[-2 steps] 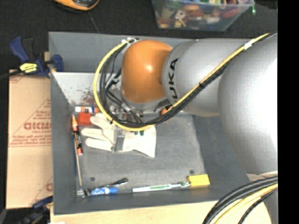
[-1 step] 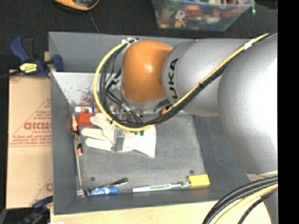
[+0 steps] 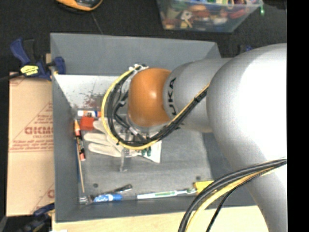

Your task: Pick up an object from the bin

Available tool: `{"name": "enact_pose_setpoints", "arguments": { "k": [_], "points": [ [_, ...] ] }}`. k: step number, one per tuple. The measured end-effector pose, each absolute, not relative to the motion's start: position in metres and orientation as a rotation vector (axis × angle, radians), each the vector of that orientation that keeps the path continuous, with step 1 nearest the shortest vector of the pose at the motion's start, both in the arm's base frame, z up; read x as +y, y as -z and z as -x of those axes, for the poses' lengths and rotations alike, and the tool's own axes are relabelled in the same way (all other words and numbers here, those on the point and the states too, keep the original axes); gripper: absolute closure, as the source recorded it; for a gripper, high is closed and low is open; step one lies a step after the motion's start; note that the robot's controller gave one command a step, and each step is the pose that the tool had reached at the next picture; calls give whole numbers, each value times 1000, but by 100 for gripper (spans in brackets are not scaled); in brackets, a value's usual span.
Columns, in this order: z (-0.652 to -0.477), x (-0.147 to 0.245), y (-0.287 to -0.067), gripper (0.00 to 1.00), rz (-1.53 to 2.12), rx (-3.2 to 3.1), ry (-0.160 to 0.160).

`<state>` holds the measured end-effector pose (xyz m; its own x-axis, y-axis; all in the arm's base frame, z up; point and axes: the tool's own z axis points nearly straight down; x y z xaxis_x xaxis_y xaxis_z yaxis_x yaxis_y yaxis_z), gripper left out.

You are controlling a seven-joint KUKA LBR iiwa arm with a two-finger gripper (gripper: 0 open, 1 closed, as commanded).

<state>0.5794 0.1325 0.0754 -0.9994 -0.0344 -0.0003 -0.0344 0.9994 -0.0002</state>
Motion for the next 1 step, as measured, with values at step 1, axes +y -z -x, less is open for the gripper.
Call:
{"name": "enact_pose_setpoints", "arguments": {
  "k": [1],
  "points": [
    [-591,125,-81,0,176,3129,-6]
  ]
}}
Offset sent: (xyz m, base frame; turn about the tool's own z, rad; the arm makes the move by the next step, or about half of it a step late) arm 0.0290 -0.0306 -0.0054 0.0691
